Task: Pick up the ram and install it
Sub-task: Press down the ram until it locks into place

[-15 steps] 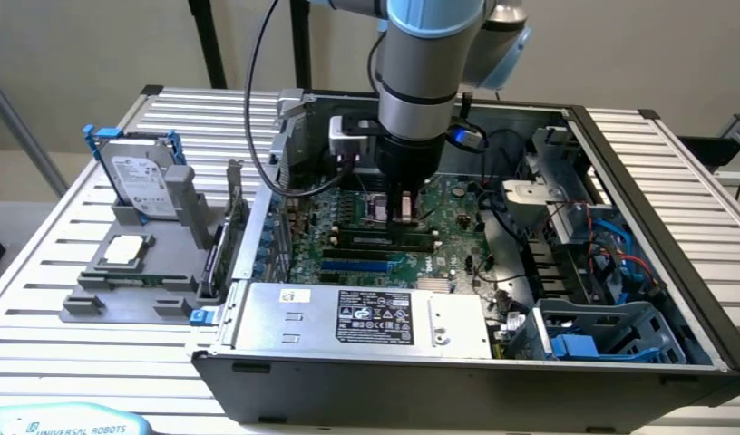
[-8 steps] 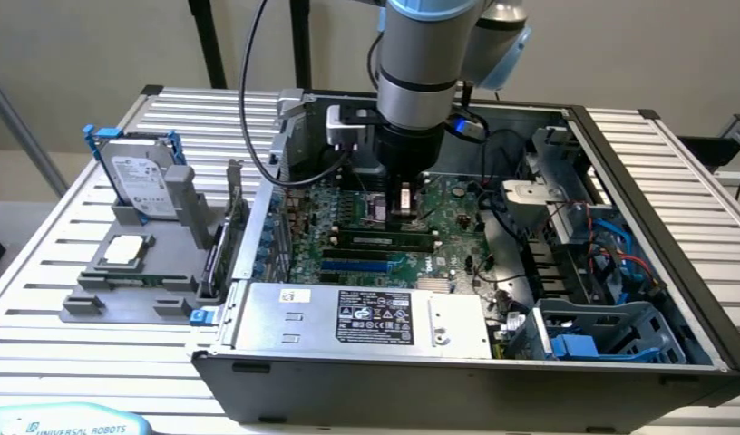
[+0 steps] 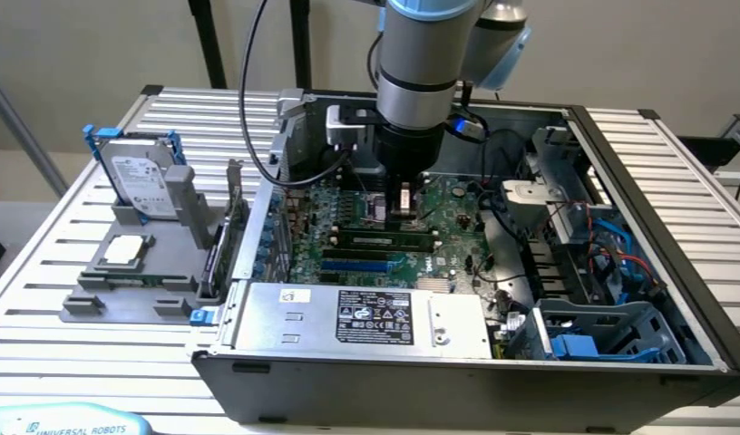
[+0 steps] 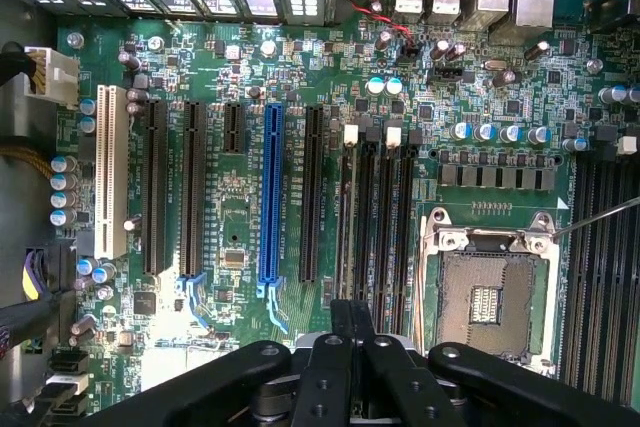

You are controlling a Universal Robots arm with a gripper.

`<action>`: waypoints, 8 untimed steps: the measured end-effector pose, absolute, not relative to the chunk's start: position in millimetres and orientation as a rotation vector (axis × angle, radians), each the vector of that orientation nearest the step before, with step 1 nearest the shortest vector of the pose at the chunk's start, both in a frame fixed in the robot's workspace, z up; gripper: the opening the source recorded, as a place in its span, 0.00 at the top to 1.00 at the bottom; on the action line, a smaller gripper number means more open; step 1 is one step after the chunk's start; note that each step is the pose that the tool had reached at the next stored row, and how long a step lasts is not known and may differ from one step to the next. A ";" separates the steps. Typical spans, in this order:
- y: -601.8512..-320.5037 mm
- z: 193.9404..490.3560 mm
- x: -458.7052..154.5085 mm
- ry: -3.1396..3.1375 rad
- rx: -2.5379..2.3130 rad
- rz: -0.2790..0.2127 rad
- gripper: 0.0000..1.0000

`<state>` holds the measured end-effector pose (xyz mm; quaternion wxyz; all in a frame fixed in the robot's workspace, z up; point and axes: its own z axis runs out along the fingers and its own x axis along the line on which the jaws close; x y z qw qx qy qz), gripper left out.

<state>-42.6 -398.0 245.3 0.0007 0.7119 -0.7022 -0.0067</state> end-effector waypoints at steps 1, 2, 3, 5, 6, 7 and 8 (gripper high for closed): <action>-398.0 245.3 -42.6 -2.205 2.236 -0.021 0.89; -398.0 245.3 -42.6 -2.205 2.236 -0.021 0.89; -398.0 245.3 -42.6 -2.205 2.236 -0.021 0.89; -398.1 245.3 -42.6 -2.205 2.235 -0.021 0.89; -397.7 245.1 -42.6 -2.205 2.236 -0.021 0.89; -397.2 244.9 -42.7 -2.205 2.235 -0.021 0.89; -396.8 244.5 -42.7 -2.205 2.235 -0.021 0.89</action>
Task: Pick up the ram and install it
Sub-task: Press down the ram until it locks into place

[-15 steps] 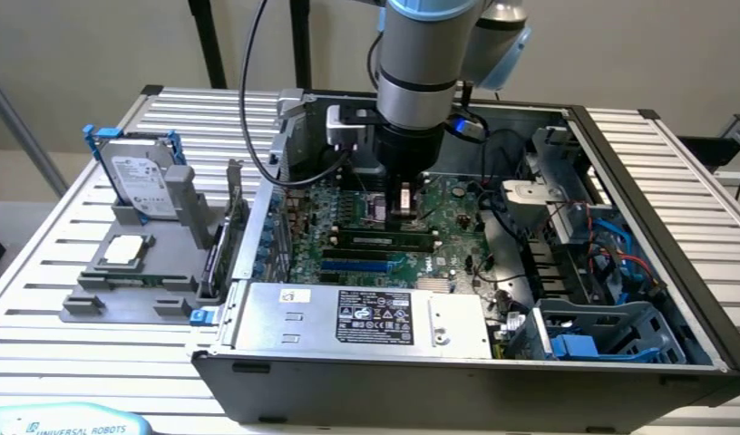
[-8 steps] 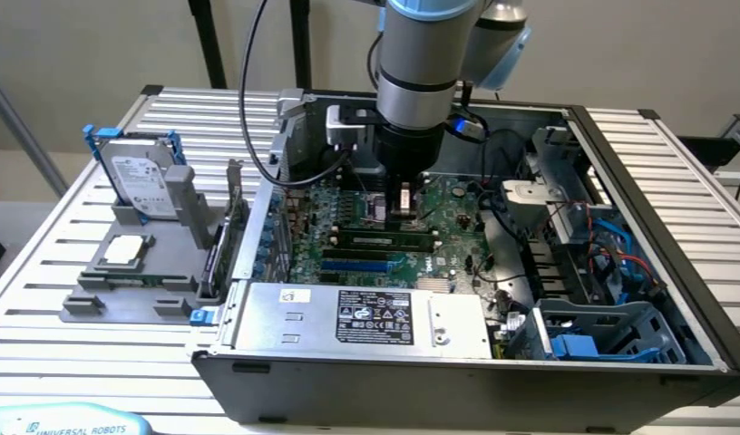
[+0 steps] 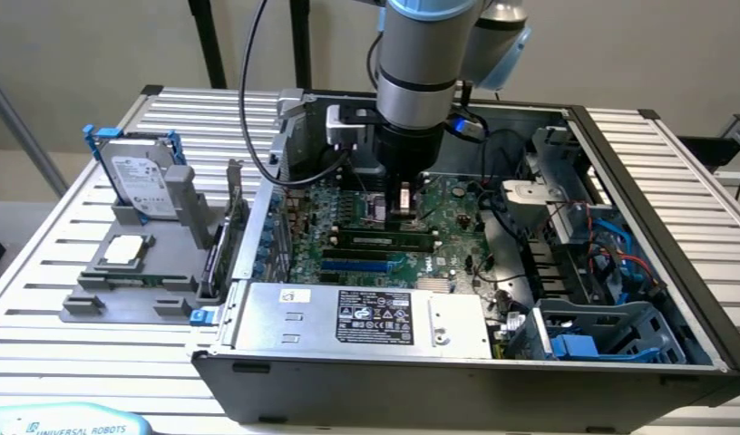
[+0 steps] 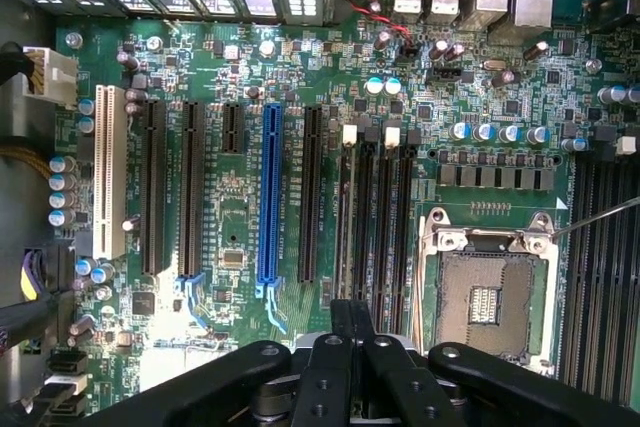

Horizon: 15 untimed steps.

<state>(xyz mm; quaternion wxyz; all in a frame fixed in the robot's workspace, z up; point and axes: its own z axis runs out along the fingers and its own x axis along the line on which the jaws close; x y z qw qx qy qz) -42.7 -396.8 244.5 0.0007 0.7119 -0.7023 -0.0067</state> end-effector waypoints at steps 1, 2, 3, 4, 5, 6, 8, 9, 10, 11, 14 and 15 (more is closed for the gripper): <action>-396.6 244.0 -42.6 -2.205 2.236 -0.021 0.89; -396.2 243.3 -42.7 -2.205 2.236 -0.021 0.89; -396.0 242.4 -42.6 -2.205 2.236 -0.021 0.89; -395.6 241.2 -42.7 -2.205 2.235 -0.021 0.89; -395.4 239.9 -42.7 -2.205 2.235 -0.020 0.89; -395.2 238.5 -42.6 -2.205 2.235 -0.020 0.89; -395.2 236.1 -42.6 -2.204 2.234 -0.019 0.89; -395.2 235.2 -42.6 -2.204 2.234 -0.018 0.89; -395.2 234.1 -42.6 -2.204 2.234 -0.018 0.89; -395.2 232.7 -42.6 -2.204 2.234 -0.018 0.89; -395.4 228.1 -42.7 -2.203 2.233 -0.017 0.89; -395.5 226.3 -42.9 -2.202 2.233 -0.017 0.89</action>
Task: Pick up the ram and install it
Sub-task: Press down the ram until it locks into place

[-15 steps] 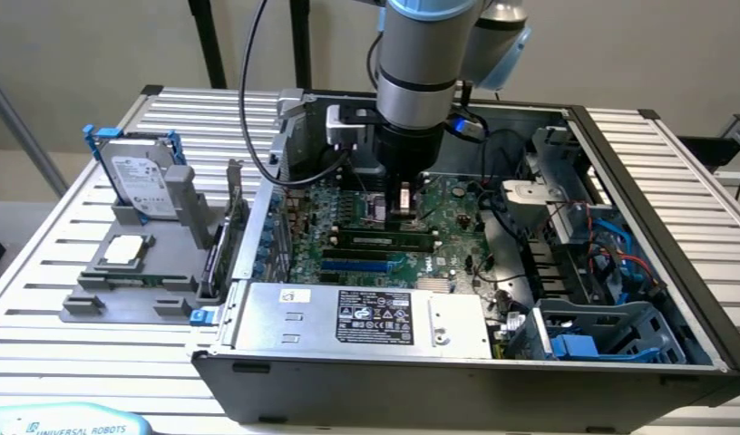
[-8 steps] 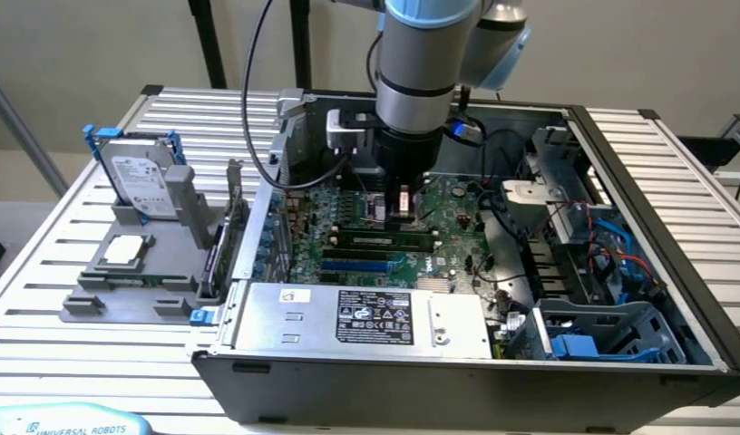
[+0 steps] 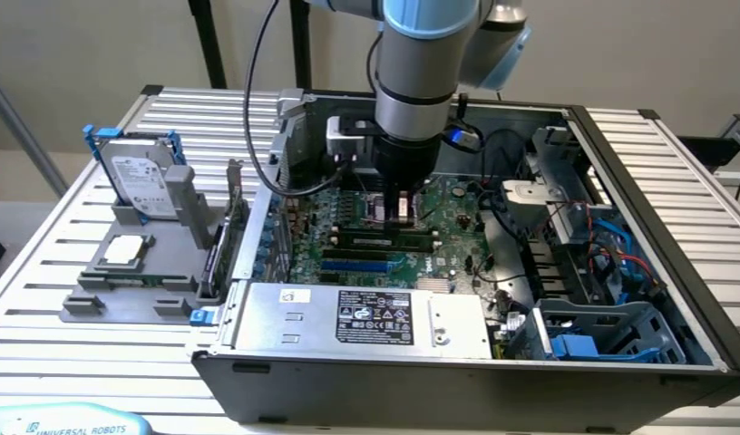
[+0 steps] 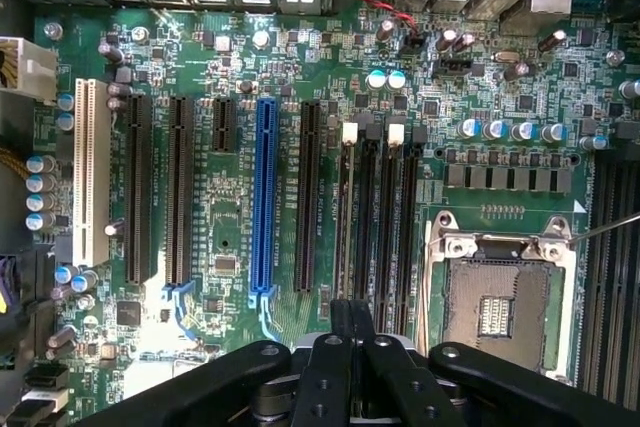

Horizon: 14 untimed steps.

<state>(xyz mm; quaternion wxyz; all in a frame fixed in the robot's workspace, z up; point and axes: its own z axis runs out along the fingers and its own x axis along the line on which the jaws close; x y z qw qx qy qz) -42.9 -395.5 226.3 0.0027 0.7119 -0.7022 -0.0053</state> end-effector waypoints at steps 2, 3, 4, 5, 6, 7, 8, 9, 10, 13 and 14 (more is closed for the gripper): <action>-395.3 223.9 -43.0 -2.203 2.233 -0.017 0.89; -395.3 223.9 -43.0 -2.203 2.233 -0.017 0.89; -395.4 226.2 -43.1 -2.203 2.233 -0.017 0.89; -395.0 229.7 -43.0 -2.205 2.235 -0.020 0.89; -395.1 234.6 -43.0 -2.204 2.234 -0.019 0.89; -395.1 239.0 -43.0 -2.204 2.234 -0.019 0.89; -395.2 244.0 -43.0 -2.203 2.234 -0.018 0.89; -395.2 247.4 -43.0 -2.203 2.234 -0.019 0.89; -395.2 249.0 -43.0 -2.203 2.233 -0.019 0.89; -395.2 249.0 -43.0 -2.203 2.234 -0.019 0.89; -395.2 249.0 -43.0 -2.203 2.234 -0.019 0.89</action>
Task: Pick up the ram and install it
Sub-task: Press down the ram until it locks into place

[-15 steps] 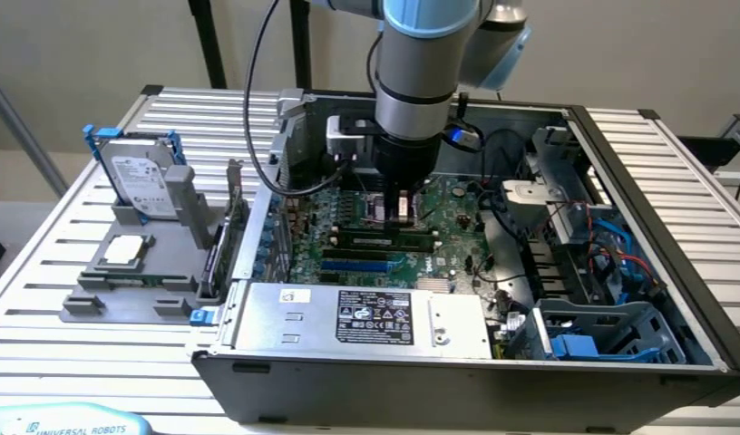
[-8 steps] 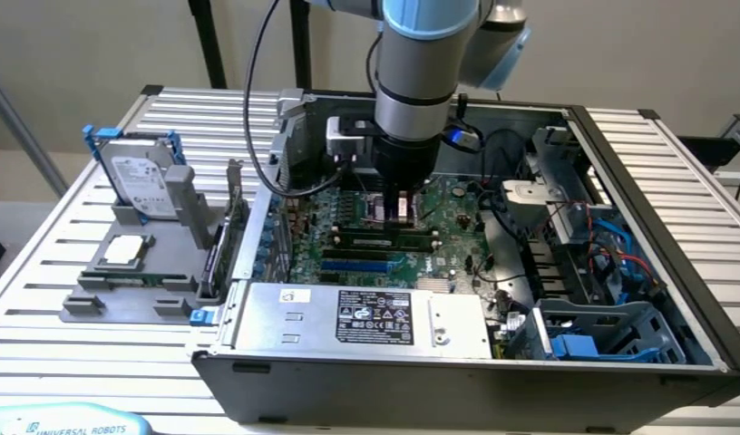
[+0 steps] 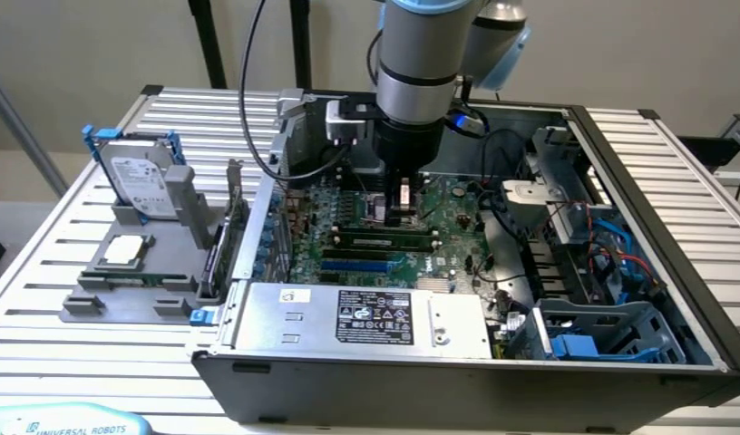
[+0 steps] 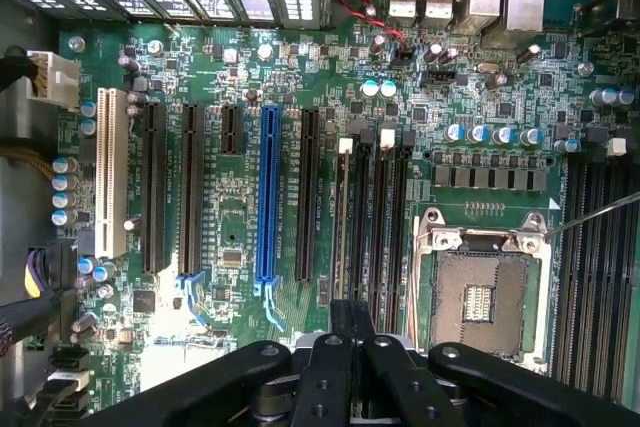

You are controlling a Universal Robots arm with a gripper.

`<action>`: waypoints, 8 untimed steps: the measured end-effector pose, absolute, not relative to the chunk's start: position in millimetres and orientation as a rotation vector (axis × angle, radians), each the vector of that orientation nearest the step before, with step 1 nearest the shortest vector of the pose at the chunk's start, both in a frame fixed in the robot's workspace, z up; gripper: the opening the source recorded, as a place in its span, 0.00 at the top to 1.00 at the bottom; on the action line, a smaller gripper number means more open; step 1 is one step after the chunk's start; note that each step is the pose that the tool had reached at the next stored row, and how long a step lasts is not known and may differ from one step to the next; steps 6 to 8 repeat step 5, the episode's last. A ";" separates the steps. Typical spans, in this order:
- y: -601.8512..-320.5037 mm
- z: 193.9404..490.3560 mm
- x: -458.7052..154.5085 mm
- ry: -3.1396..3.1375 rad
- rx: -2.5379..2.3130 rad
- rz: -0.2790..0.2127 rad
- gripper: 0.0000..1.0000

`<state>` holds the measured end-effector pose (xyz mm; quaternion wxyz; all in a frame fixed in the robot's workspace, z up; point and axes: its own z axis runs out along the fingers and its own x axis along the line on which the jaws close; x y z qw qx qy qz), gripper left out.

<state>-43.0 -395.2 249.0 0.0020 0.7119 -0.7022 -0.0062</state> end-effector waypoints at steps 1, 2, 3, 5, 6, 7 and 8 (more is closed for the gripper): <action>-395.2 249.0 -43.0 -2.203 2.234 -0.019 0.89; -395.2 249.1 -43.0 -2.203 2.234 -0.019 0.89; -395.2 249.1 -43.0 -2.203 2.233 -0.019 0.89; -395.2 249.1 -43.0 -2.203 2.234 -0.019 0.89; -395.2 249.1 -43.0 -2.203 2.234 -0.019 0.89; -395.2 249.1 -43.0 -2.203 2.234 -0.019 0.89; -395.2 249.1 -43.0 -2.203 2.234 -0.019 0.89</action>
